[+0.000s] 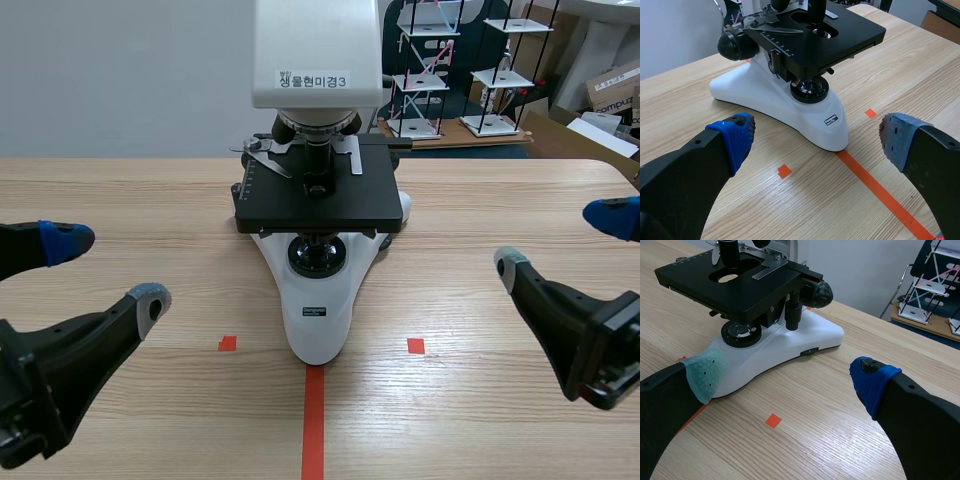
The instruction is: Point at the objective lens
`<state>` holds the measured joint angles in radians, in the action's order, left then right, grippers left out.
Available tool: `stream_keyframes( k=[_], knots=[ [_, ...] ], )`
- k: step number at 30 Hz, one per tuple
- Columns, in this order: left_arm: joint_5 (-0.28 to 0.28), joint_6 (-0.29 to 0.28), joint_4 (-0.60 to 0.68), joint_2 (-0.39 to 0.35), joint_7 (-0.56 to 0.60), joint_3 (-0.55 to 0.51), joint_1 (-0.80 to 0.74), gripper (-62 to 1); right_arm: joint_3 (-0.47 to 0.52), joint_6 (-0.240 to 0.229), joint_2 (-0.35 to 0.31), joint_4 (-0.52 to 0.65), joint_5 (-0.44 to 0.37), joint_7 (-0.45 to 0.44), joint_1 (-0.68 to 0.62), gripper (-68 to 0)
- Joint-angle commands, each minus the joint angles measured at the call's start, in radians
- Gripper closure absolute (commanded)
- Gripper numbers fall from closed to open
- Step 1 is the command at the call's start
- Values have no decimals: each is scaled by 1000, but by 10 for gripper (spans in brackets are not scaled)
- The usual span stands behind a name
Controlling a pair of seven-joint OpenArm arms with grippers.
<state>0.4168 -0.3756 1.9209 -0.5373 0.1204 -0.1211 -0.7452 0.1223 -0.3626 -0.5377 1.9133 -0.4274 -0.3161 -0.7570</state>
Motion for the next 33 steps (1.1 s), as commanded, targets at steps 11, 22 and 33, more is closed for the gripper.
stream_keyframes(
  k=[11,22,33],
  knots=[
    [10,-2,6,5,14,1,0,-529,1,0,0,12,-7,0,9,-536],
    [9,-2,6,5,13,1,0,-529,1,0,-2,12,13,53,9,-536],
    [10,-2,6,5,10,1,0,-529,1,0,-2,12,16,67,9,-536]
  ],
)
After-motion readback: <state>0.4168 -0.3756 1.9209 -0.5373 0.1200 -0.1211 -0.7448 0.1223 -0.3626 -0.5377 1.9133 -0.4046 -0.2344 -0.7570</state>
